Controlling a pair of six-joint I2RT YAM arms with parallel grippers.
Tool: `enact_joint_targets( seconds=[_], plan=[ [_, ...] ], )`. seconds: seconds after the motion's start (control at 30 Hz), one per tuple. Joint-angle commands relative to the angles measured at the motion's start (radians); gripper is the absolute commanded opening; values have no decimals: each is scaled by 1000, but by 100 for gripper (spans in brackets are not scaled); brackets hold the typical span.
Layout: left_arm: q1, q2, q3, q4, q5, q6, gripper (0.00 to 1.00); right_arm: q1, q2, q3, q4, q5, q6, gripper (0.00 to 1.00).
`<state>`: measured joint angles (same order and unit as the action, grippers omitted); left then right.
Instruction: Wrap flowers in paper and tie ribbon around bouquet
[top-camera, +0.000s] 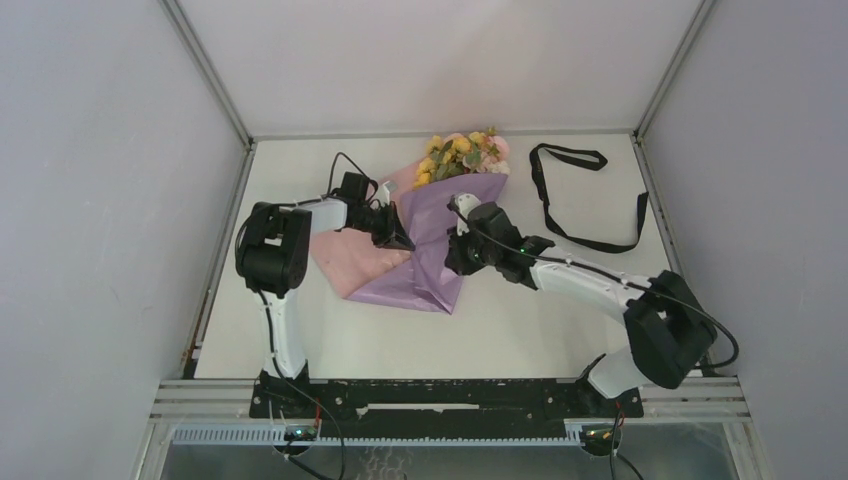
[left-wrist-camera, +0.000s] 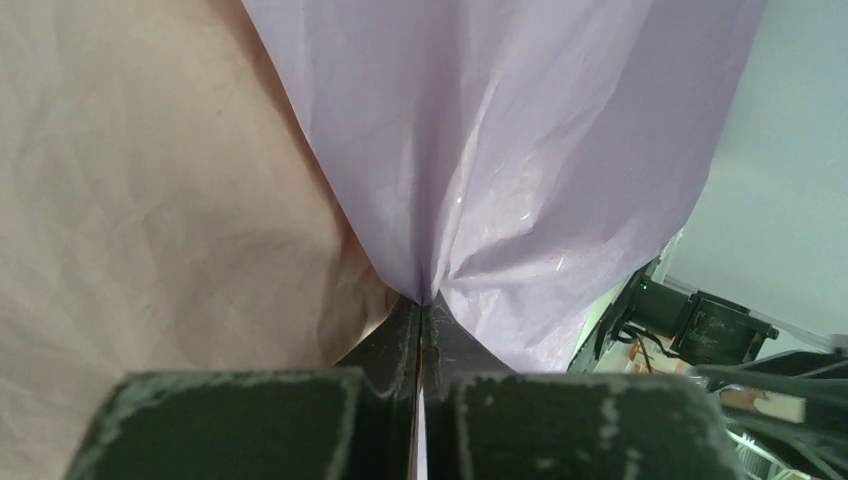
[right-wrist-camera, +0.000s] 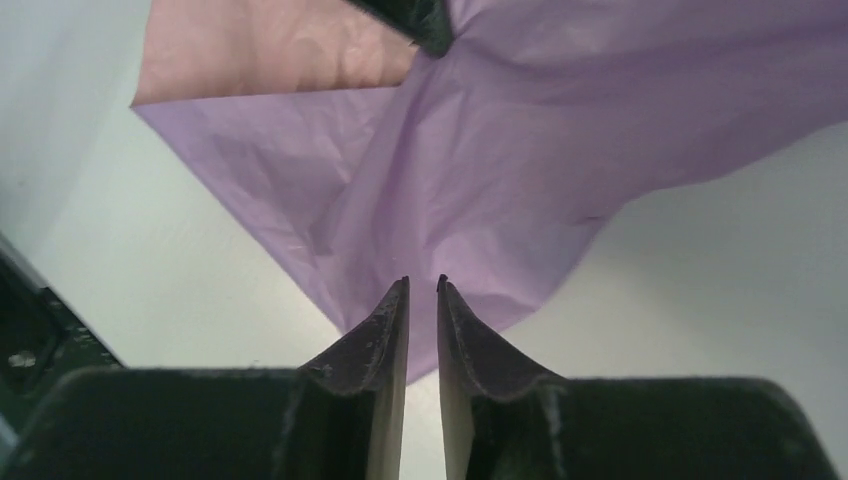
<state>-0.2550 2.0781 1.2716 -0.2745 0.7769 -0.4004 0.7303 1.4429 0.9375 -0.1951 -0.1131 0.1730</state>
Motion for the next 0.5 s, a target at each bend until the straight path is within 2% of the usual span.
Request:
enact_joint_targets(
  seconds=[0.0, 0.2, 0.3, 0.47],
  plan=[
    [0, -24, -22, 1, -30, 29, 0, 41, 87, -22, 215, -128, 185, 22],
    [0, -37, -28, -9, -34, 38, 0, 102, 203, -21, 293, -84, 184, 17],
    [0, -43, -31, -16, -41, 49, 0, 140, 250, -22, 242, -37, 162, 11],
    [0, -43, -31, -42, -56, 71, 0, 235, 286, -61, 147, 11, 159, 7]
  ],
)
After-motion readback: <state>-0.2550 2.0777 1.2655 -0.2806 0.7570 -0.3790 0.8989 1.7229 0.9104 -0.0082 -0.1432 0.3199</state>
